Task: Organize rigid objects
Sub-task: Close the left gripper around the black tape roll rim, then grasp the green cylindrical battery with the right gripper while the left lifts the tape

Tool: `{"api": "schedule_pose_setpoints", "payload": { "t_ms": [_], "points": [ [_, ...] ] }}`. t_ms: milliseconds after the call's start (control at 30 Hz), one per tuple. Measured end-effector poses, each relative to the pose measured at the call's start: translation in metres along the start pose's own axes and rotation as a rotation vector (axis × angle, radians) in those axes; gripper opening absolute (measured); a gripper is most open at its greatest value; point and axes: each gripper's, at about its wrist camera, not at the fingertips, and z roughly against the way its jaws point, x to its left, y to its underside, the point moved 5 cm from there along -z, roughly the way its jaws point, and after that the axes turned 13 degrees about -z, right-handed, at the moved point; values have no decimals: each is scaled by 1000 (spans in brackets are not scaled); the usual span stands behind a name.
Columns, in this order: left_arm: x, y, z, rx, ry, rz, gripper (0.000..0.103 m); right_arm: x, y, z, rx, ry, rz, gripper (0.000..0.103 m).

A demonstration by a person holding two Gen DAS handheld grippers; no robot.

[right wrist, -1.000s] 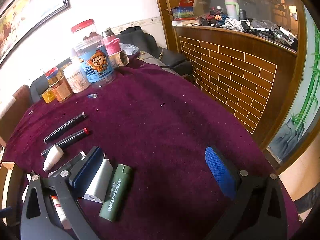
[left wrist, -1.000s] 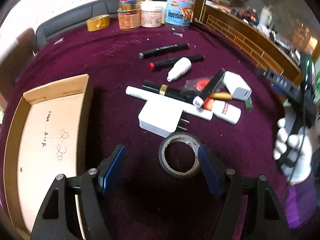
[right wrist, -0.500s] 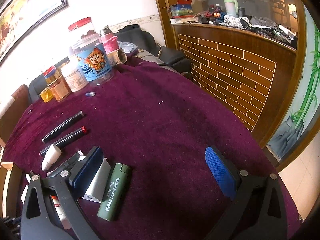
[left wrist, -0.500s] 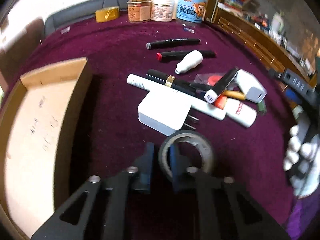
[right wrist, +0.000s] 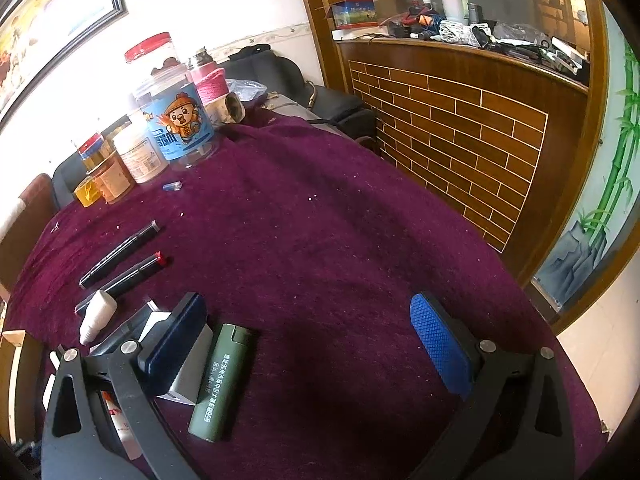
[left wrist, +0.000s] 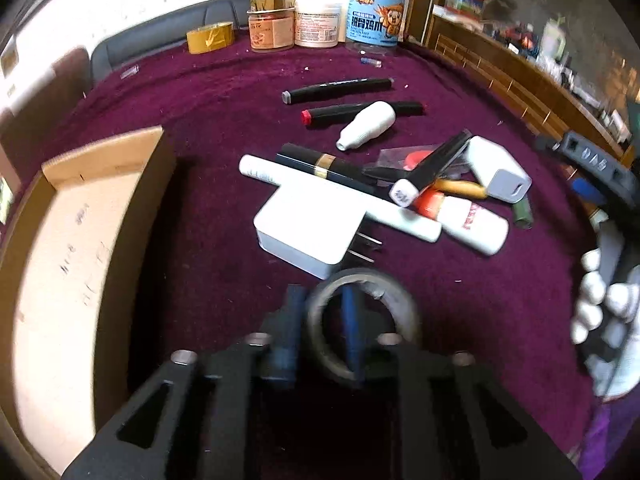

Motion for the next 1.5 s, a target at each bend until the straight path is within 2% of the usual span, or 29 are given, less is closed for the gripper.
{"api": "schedule_pose_setpoints", "payload": {
  "t_ms": [133,267,400,567,733,767,900,1000,1133,1167,1200,1233,1300,1500],
  "points": [
    [5,7,15,-34,63,58,7,-4,-2,0,6,-14,-23,102],
    [15,14,47,-113,132,118,7,-13,-8,8,0,-52,-80,102],
    [29,21,85,-188,132,125,7,-27,-16,37,-8,-79,-78,102],
    [46,33,103,-240,126,146,7,-34,-9,54,75,-22,25,102],
    [57,44,96,-237,146,196,7,-5,11,44,167,-40,103,102],
    [57,47,98,-238,147,198,7,1,15,41,172,-30,126,100],
    [68,58,110,-258,121,202,7,30,35,23,207,8,237,78],
    [80,63,120,-273,89,219,7,40,44,8,215,74,294,70],
    [90,70,121,-279,87,241,7,46,53,-10,226,107,336,61],
    [90,72,121,-279,88,246,7,46,51,-10,215,106,334,54],
    [91,73,119,-277,92,250,7,47,49,-12,216,97,326,38],
    [92,74,118,-276,97,255,7,47,48,-13,235,60,297,31],
    [94,77,118,-274,104,262,7,43,46,-11,249,51,271,20],
    [109,81,120,-283,90,285,8,18,54,15,341,-84,137,18]
  ]
}}
